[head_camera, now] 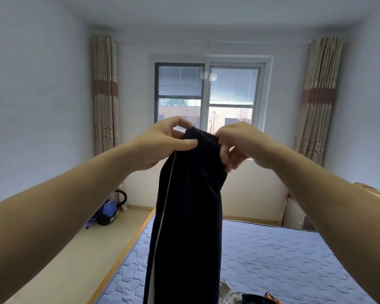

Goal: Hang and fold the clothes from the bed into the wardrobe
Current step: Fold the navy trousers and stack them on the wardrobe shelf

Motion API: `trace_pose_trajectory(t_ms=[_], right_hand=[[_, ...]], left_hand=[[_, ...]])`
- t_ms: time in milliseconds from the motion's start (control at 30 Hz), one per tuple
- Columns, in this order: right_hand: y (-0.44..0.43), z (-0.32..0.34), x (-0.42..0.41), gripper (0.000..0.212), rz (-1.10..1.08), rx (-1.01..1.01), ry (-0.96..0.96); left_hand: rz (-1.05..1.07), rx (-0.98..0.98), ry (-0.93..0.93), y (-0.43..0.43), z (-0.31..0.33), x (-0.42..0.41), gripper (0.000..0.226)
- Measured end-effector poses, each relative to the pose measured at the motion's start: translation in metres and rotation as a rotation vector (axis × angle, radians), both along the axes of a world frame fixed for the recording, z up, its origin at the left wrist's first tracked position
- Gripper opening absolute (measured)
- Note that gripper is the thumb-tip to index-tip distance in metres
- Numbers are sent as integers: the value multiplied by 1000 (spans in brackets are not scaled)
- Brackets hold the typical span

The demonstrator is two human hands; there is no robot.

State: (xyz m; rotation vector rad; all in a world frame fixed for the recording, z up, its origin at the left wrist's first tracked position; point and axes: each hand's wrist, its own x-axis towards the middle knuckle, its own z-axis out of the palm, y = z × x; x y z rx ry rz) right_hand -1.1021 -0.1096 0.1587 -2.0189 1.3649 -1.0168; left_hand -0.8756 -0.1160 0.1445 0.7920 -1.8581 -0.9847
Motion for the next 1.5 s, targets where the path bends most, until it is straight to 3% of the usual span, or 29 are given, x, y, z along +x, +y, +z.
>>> trace_pose_trajectory(t_ms=[67, 100, 200, 233, 367, 533, 633, 733, 833, 967, 1067, 1167, 1267, 1400, 1500], right_hand=[[-5, 0, -9, 21, -32, -2, 292], [-7, -1, -13, 33, -14, 60, 359], [-10, -7, -13, 79, 68, 185, 295], [-11, -10, -8, 79, 92, 153, 294], [-22, -14, 14, 42, 153, 30, 134], [-39, -17, 33, 49, 244, 77, -46], [-44, -14, 45, 65, 338, 170, -154], [-47, -8, 55, 67, 469, 271, -165], [-52, -2, 65, 59, 620, 345, -117], [-60, 9, 77, 55, 671, 424, -188], [-67, 12, 85, 57, 653, 423, -258], [-81, 8, 93, 50, 658, 460, -206], [-110, -3, 102, 24, 470, 444, -80], [-168, -49, 135, 22, 54, 219, 509], [-220, -95, 169, 23, -84, 142, 727]], left_hand=[[-30, 2, 15, -4, 1, 10, 34], [-36, 7, 25, -7, 1, 14, 34], [-49, 27, 23, -18, -3, 27, 35], [-51, 35, 24, -22, -5, 32, 35], [-69, 50, 25, -38, -9, 56, 35], [-63, 83, -58, -51, -5, 89, 40], [-126, 112, -135, -51, -3, 107, 37], [-209, 179, -188, -54, 1, 124, 33], [-349, 235, -156, -65, 6, 137, 29], [-466, 297, -26, -87, 8, 150, 51], [-512, 291, 54, -103, 5, 155, 45], [-556, 310, 32, -119, -4, 160, 39], [-444, 337, -102, -145, -16, 168, 26], [37, 45, -762, -204, -51, 164, 32], [230, -95, -1015, -253, -95, 150, 29]])
